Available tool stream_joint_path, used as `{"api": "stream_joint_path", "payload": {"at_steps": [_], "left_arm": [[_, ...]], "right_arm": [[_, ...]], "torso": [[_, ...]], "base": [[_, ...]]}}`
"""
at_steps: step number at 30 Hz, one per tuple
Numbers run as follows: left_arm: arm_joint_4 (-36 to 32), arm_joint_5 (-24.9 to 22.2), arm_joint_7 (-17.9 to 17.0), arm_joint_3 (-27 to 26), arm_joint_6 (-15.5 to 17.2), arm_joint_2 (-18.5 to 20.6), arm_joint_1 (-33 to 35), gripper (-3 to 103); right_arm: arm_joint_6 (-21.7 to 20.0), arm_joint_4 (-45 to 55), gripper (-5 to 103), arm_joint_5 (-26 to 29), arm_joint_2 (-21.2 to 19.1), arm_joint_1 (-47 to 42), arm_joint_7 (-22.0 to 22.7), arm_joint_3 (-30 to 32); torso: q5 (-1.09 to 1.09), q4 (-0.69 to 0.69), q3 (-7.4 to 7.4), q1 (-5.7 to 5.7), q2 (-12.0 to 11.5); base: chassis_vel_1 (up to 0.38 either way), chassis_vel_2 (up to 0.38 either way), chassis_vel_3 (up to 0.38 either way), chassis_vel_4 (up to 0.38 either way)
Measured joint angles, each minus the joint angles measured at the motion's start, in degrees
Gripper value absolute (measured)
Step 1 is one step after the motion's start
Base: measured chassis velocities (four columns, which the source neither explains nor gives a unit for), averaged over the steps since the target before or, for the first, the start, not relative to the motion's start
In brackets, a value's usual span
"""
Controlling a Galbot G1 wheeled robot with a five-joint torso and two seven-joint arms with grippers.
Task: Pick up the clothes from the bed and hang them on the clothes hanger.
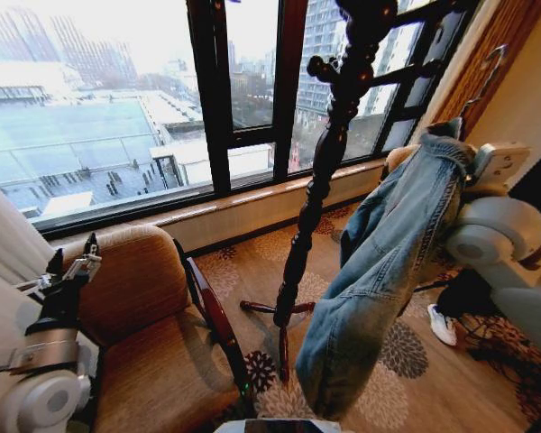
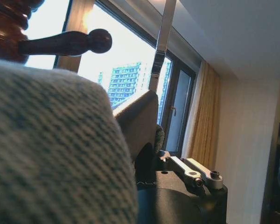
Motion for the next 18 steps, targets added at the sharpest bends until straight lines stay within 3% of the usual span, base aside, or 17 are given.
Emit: {"api": "stream_joint_path", "payload": {"at_steps": [12, 18], "left_arm": [[0.23, -1.24, 0.12, -1.24, -0.29, 0.81, 0.26, 100], [0.21, -1.47, 0.22, -1.79, -0.41, 1.13, 0.5, 100]], "right_arm": [[-0.69, -3.3, 21, -0.3, -1.17, 0.1, -2.64, 1.84], [-0.62, -5.34, 21, -1.61, -1.07, 1.37, -4.17, -0.34]], "torso": [[0.0, 0.0, 0.0, 0.0, 0.0], [0.0, 0.0, 0.0, 0.0, 0.0]], "base": [[0.0, 0.0, 0.0, 0.0], [0.0, 0.0, 0.0, 0.0]]}}
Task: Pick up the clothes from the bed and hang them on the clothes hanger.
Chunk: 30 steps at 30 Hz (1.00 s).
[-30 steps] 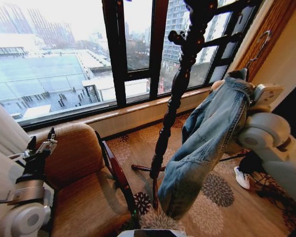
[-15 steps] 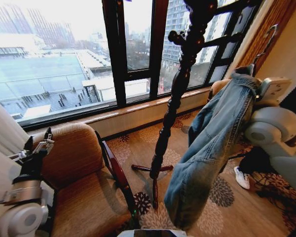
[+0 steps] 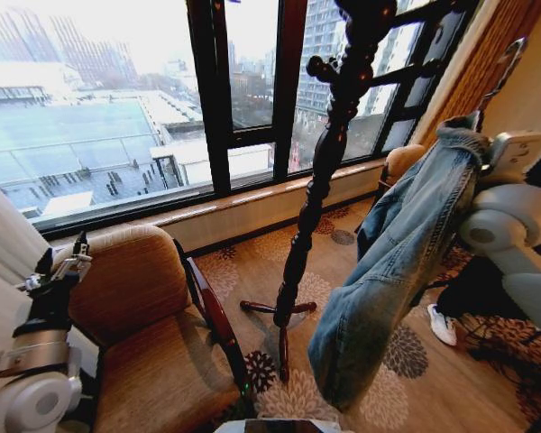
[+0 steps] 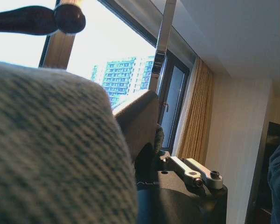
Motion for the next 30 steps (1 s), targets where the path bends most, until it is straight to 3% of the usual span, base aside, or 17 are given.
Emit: {"api": "stream_joint_path", "payload": {"at_steps": [10, 30], "left_arm": [[0.2, -0.34, 0.21, -0.49, -0.51, -0.17, 0.05, 100], [2.09, 0.22, 0.67, 1.29, -1.22, -0.37, -1.15, 100]], "right_arm": [[0.92, -3.96, 21, -1.39, -0.54, 7.52, -2.27, -8.85], [0.85, -1.64, 21, -3.42, -1.33, 11.48, -4.11, -14.0]], "torso": [[0.0, 0.0, 0.0, 0.0, 0.0], [-0.01, 0.0, 0.0, 0.0, 0.0]], "base": [[0.0, 0.0, 0.0, 0.0], [0.0, 0.0, 0.0, 0.0]]}}
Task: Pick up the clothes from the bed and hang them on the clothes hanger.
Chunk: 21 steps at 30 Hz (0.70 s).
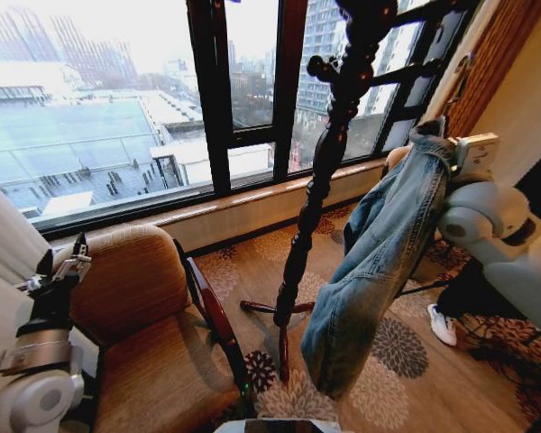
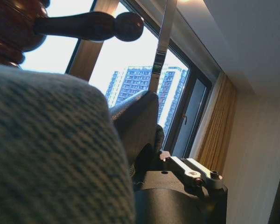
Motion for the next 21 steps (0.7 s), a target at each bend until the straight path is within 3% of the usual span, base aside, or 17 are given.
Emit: {"api": "stream_joint_path", "payload": {"at_steps": [9, 21], "left_arm": [[0.89, 0.04, 0.33, 0.2, -0.56, 0.04, -0.24, 100], [1.77, 0.04, 0.58, 0.32, -1.05, 0.27, -0.46, 100]], "right_arm": [[-0.13, 0.37, 21, -0.07, -1.93, 5.45, -0.62, -4.95], [-0.13, 2.0, 21, -0.11, -3.81, 4.15, -0.9, -4.31]], "torso": [[0.0, 0.0, 0.0, 0.0, 0.0], [0.0, 0.01, 0.0, 0.0, 0.0]], "base": [[0.0, 0.0, 0.0, 0.0], [0.0, 0.0, 0.0, 0.0]]}}
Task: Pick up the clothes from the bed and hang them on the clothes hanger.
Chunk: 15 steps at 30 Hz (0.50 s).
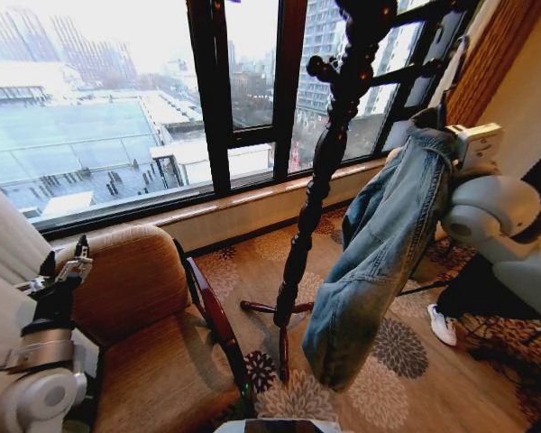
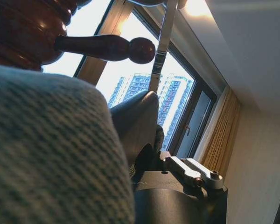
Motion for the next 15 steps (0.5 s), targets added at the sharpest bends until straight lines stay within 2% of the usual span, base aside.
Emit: {"api": "stream_joint_path", "payload": {"at_steps": [7, 15], "left_arm": [[-0.03, -0.21, 0.03, -0.11, -0.01, 0.41, 0.0, 100], [-0.11, -0.73, 0.09, -0.75, -0.19, 0.82, 0.31, 100]], "right_arm": [[-0.02, -1.07, 21, 0.15, -1.04, -1.52, 0.12, 2.56], [0.13, -3.92, 21, -0.37, -1.22, -1.59, -0.87, 2.55]], "torso": [[0.0, -0.01, 0.0, 0.0, 0.0], [0.0, -0.01, 0.0, 0.0, 0.0]], "base": [[0.0, 0.0, 0.0, 0.0], [0.0, 0.0, 0.0, 0.0]]}}
